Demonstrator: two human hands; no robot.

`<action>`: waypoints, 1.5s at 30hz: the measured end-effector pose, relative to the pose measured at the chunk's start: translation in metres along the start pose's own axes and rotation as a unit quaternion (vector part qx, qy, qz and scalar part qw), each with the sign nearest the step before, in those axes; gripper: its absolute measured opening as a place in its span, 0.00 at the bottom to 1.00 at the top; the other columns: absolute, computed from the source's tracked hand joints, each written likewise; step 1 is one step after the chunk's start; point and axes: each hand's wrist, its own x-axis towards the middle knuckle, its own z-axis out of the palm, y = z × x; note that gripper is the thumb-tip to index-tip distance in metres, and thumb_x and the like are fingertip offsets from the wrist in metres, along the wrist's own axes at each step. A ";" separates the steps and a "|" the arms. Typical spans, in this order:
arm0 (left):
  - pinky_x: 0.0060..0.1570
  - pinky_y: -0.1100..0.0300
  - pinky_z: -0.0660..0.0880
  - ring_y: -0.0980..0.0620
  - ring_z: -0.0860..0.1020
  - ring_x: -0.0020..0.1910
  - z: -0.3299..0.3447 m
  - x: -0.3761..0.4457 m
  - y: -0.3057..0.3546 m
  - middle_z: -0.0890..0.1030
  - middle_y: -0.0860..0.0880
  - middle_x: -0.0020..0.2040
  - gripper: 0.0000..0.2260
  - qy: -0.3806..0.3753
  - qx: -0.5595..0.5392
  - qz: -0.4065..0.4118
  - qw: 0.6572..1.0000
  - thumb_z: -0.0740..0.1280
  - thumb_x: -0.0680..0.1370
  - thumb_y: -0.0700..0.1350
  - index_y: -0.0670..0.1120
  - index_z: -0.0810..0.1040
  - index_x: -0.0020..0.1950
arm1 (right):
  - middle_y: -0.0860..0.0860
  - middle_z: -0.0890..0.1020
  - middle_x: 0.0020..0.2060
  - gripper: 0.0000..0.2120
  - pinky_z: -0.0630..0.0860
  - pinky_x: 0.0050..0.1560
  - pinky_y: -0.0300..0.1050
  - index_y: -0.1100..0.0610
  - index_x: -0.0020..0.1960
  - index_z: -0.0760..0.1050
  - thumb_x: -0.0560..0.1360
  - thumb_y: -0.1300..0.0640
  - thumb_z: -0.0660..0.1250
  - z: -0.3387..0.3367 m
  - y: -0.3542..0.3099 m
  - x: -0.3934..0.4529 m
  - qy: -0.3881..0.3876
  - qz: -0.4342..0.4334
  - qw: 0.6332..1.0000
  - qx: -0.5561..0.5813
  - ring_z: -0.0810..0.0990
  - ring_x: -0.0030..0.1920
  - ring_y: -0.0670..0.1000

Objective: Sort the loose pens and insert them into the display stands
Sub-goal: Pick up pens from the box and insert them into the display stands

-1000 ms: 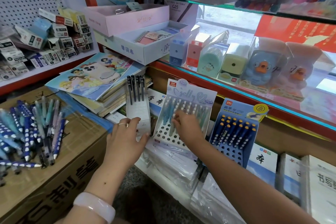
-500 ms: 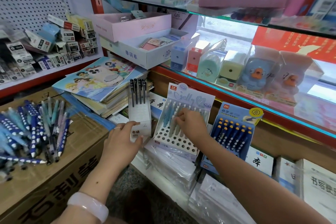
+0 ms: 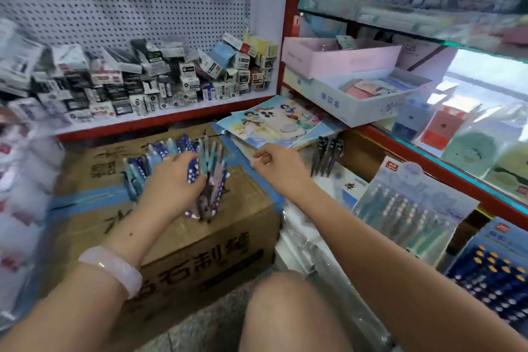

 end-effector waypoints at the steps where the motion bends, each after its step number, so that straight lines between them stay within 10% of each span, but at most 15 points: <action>1: 0.56 0.52 0.69 0.42 0.70 0.62 -0.006 0.000 -0.020 0.72 0.41 0.64 0.20 -0.001 0.019 -0.021 1.000 0.64 0.77 0.47 0.45 0.69 0.68 | 0.52 0.81 0.52 0.13 0.73 0.48 0.41 0.57 0.60 0.74 0.78 0.52 0.63 0.013 -0.011 0.008 -0.016 -0.014 1.000 0.000 0.78 0.49 0.51; 14: 0.59 0.54 0.69 0.42 0.71 0.64 0.001 0.029 -0.165 0.73 0.39 0.64 0.21 -0.040 0.060 -0.212 0.975 0.63 0.76 0.47 0.42 0.68 0.68 | 0.43 0.79 0.41 0.13 0.67 0.65 0.57 0.53 0.59 0.74 0.76 0.49 0.64 0.134 -0.052 0.087 -0.123 -0.024 0.992 -0.009 0.79 0.52 0.51; 24: 0.43 0.59 0.75 0.48 0.75 0.39 0.041 0.109 -0.160 0.77 0.45 0.44 0.16 -0.076 -0.064 -0.327 0.940 0.66 0.74 0.55 0.41 0.73 0.47 | 0.46 0.80 0.49 0.15 0.75 0.50 0.43 0.54 0.62 0.72 0.78 0.50 0.61 0.136 -0.048 0.113 -0.108 -0.010 0.994 0.015 0.78 0.46 0.48; 29: 0.25 0.63 0.65 0.54 0.70 0.27 0.045 0.124 -0.162 0.72 0.50 0.30 0.16 -0.071 -0.043 -0.334 0.939 0.66 0.74 0.54 0.44 0.71 0.34 | 0.44 0.80 0.41 0.08 0.73 0.60 0.55 0.51 0.50 0.74 0.77 0.47 0.63 0.139 -0.048 0.112 -0.159 -0.029 0.984 -0.072 0.78 0.44 0.48; 39: 0.28 0.61 0.67 0.49 0.74 0.36 0.045 0.125 -0.177 0.74 0.48 0.35 0.08 -0.062 0.032 -0.323 0.944 0.68 0.72 0.47 0.44 0.73 0.38 | 0.57 0.77 0.52 0.11 0.69 0.43 0.49 0.62 0.56 0.73 0.77 0.58 0.62 0.182 -0.065 0.086 -0.254 -0.095 0.925 -0.267 0.77 0.53 0.59; 45: 0.35 0.59 0.68 0.51 0.71 0.33 0.039 0.122 -0.179 0.69 0.48 0.32 0.16 -0.056 -0.008 -0.344 0.937 0.68 0.75 0.49 0.43 0.67 0.33 | 0.55 0.70 0.30 0.13 0.75 0.40 0.50 0.59 0.35 0.67 0.76 0.56 0.62 0.160 -0.065 0.096 -0.237 -0.042 0.962 -0.132 0.71 0.33 0.55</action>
